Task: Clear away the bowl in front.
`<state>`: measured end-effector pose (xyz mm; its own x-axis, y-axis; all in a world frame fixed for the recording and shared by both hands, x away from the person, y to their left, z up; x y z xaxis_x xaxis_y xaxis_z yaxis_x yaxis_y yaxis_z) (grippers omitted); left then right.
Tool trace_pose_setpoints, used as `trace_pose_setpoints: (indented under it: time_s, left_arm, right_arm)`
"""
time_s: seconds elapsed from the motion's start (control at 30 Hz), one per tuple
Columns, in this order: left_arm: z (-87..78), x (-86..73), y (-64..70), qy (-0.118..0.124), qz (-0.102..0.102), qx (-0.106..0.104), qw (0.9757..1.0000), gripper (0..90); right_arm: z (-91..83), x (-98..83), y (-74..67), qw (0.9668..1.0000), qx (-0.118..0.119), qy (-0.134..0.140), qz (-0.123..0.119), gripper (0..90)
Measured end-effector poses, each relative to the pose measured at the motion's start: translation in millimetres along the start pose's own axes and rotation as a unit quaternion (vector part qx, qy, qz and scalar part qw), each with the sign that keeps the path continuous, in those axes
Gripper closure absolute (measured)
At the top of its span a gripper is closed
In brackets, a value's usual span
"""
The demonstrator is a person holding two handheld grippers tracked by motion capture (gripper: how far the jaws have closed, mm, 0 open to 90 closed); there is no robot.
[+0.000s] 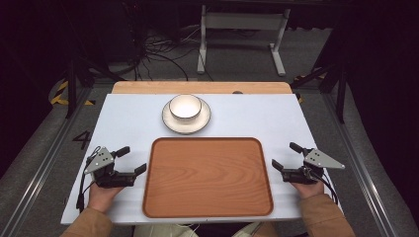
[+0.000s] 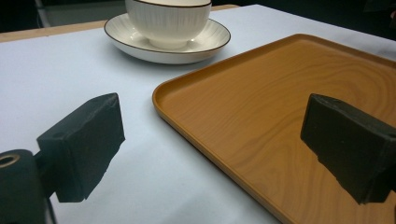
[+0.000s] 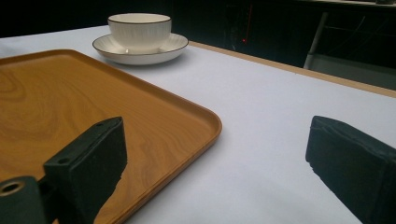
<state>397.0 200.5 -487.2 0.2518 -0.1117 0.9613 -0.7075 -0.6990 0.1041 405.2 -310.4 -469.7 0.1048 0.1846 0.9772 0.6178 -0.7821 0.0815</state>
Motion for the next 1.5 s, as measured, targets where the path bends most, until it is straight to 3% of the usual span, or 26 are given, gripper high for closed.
trace_pose_setpoints:
  time_s: [0.33,0.63,1.23,1.3,1.4,1.5]
  left_arm:
    - [-2.7,2.0,2.5,-0.015,0.002,-0.001,0.9999,3.2]
    - [-10.0,17.0,15.4,0.004,0.011,-0.012,0.9999,3.7]
    - [-24.8,42.3,31.1,0.026,0.002,-0.032,0.9991,3.7]
    - [-25.1,44.0,31.7,0.029,-0.004,-0.033,0.999,3.7]
    - [-26.6,50.4,32.9,0.042,-0.037,-0.045,0.9974,3.9]
    - [-27.8,53.6,33.6,0.045,-0.045,-0.049,0.9968,4.0]
  right_arm:
    - [1.4,-0.9,-2.1,0.9999,0.009,0.0,-0.006,5.4]
    - [1.9,-1.3,-2.4,0.9999,0.007,0.0,-0.007,5.3]
    - [2.5,-1.7,-0.5,1.0,0.002,0.001,0.005,3.6]
    - [2.4,-1.7,0.2,1.0,0.0,0.001,0.009,3.4]
    - [2.4,-1.7,0.8,0.9999,-0.001,0.001,0.011,3.3]
    - [2.5,-1.7,1.0,0.9999,-0.001,0.002,0.011,3.3]
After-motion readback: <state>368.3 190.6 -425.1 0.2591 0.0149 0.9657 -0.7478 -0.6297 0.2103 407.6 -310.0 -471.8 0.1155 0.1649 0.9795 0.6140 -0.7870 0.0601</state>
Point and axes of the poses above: each handheld gripper's, and its own axes: z roughly forward along the jaws, x roughly out of its top, y roughly to its right, the point moved 7 cm from there along z, roughly forward along the jaws, and after that the axes turned 4 degrees about y, right-handed, at the moved point
